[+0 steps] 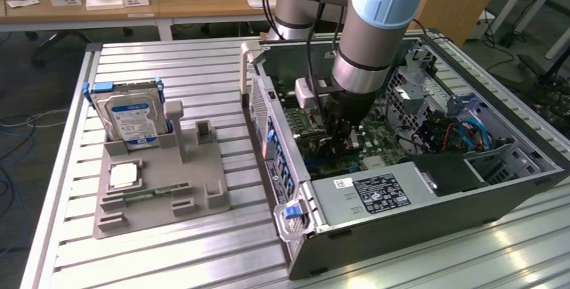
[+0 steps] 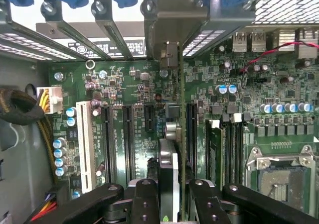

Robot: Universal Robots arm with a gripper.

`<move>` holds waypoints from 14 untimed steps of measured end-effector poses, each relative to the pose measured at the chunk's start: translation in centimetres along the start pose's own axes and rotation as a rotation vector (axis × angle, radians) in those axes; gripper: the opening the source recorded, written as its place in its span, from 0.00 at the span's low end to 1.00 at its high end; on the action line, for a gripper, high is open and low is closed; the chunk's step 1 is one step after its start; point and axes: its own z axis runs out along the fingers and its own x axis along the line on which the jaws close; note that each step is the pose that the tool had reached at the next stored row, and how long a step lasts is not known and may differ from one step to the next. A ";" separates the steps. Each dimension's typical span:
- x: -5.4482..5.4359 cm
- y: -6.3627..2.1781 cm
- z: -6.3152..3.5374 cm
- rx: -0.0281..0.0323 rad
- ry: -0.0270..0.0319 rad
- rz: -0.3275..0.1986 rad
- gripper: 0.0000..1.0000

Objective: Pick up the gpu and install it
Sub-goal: 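Insert the gpu into the slot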

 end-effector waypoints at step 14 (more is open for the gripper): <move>-0.1 0.09 -0.15 -0.0009 0.0017 0.000 0.28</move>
